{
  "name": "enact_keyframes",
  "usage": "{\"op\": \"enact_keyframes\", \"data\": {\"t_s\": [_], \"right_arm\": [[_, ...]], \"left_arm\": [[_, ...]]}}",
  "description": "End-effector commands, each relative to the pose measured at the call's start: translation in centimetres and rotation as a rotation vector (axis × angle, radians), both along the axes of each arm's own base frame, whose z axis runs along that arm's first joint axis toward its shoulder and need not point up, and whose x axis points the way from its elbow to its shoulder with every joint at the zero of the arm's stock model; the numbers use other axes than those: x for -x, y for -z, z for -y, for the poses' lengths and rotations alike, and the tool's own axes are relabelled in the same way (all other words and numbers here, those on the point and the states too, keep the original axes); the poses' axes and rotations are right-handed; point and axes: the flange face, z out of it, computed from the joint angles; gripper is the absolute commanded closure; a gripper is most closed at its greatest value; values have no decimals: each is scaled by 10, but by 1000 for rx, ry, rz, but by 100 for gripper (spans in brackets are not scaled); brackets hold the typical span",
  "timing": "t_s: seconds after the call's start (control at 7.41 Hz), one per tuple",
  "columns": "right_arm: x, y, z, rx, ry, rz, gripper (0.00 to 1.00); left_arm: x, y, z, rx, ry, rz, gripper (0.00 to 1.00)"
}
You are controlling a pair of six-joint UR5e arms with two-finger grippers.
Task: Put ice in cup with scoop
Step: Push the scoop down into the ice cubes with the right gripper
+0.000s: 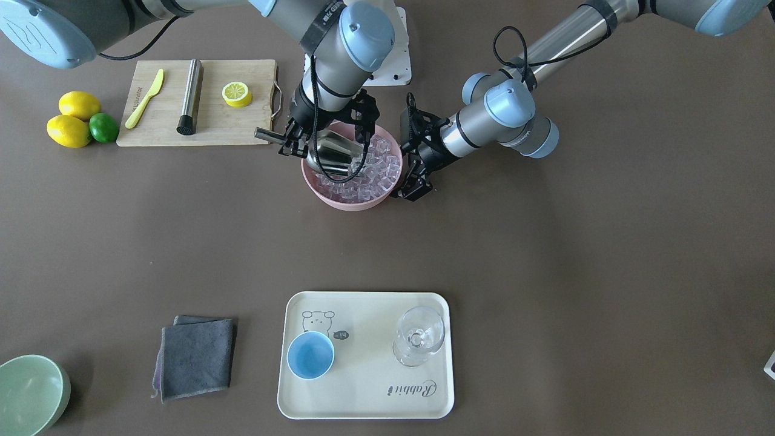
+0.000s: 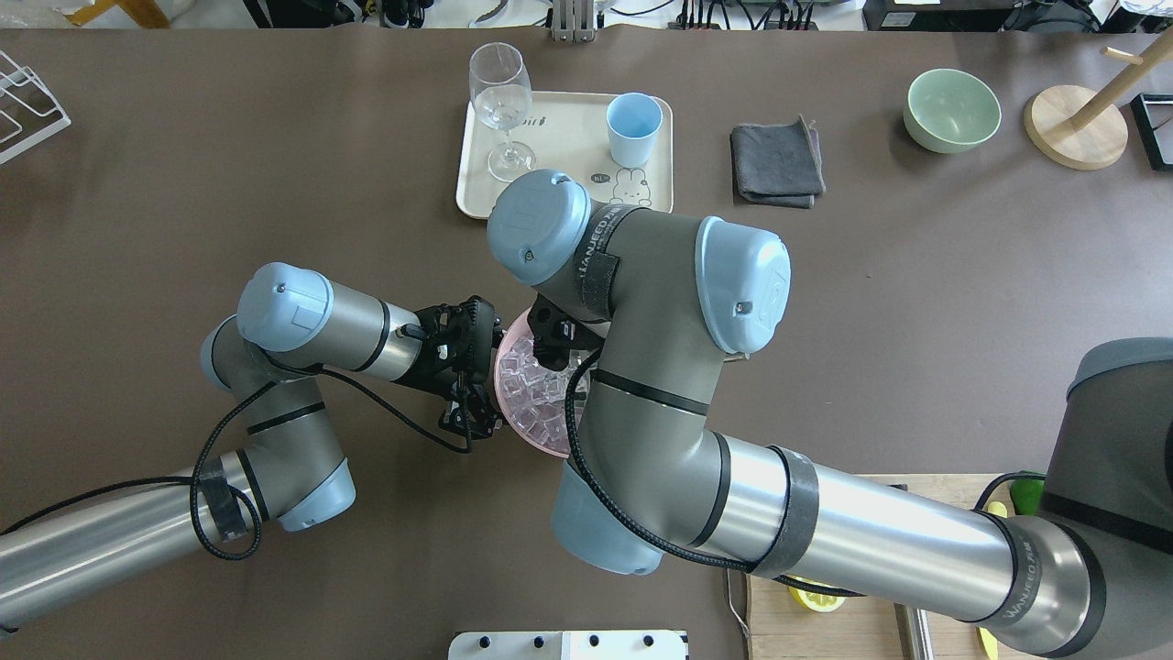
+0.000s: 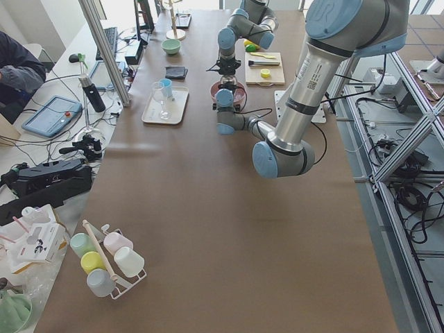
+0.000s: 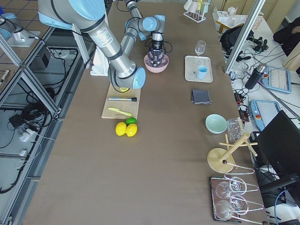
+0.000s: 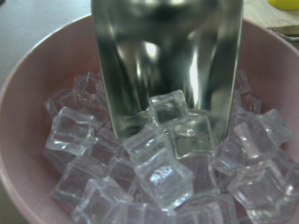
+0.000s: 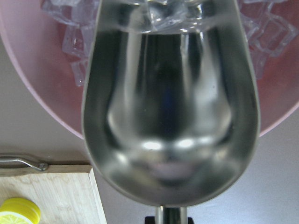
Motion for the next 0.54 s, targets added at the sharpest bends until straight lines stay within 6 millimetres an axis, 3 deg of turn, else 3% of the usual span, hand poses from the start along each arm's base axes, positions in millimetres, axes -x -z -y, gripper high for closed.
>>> {"op": "enact_keyframes", "data": {"t_s": [0.0, 0.14, 0.4], "right_arm": [[-21, -13, -11, -11, -65, 60, 100], [-28, -20, -15, -16, -77, 83, 100], [-22, -21, -12, -29, -126, 150, 100]], "left_arm": [[0, 0, 0, -1, 0, 0, 4], [0, 0, 0, -1, 0, 0, 4], [0, -1, 0, 1, 0, 3, 4]]}}
